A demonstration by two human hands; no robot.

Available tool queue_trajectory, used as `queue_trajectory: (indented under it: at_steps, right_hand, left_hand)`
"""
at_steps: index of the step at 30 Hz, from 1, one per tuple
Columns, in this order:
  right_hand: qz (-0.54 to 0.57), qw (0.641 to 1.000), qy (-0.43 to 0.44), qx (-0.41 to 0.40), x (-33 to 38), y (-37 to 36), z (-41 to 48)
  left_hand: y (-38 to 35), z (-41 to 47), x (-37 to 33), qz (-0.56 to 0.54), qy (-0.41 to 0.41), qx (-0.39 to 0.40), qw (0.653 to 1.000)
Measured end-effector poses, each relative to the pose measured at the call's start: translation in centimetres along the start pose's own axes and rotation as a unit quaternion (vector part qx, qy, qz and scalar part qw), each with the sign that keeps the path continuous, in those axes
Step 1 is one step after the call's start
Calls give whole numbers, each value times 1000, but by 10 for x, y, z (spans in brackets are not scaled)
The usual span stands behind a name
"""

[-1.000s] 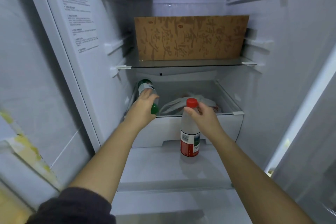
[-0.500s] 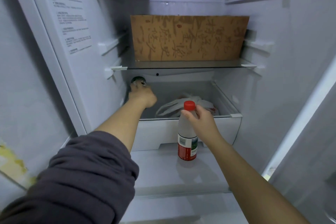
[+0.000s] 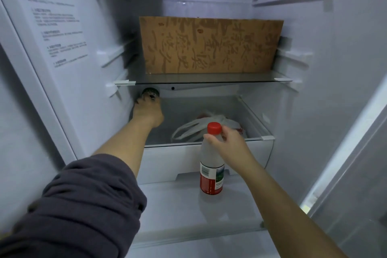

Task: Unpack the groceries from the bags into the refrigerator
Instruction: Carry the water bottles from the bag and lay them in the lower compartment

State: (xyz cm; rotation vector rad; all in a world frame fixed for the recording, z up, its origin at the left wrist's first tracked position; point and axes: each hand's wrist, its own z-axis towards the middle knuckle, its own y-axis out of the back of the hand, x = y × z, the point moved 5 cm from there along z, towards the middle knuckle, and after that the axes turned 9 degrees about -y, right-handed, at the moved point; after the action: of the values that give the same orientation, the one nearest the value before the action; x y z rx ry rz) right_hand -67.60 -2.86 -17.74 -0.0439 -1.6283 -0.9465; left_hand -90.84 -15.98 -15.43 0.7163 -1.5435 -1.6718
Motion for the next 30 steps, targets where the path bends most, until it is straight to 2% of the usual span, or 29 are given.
queue_trajectory:
  at_steps: [6,12,16,19,25,30]
  right_hand:
    - [-48,999,-2,3,9,4,-2]
    - [-114,992,20,-55,21,23,-10]
    - [-115,988,47,-97,38,40,-19]
    - [-66,989,59,-121,61,64,-26]
    - [52,955,198,-213,108,96,-53]
    - [76,930,301,-197,87,66,-53]
  left_hand:
    - [2,2,2,-17,-5,-20,1000]
    - [0,3,4,-23,-7,-27,999]
    - [-1,5,4,-20,-3,-32,999]
    - [-2,6,4,-21,-3,-34,999]
    - [0,7,4,-27,-3,-27,999]
    - [0,5,4,-29,-3,-30,999]
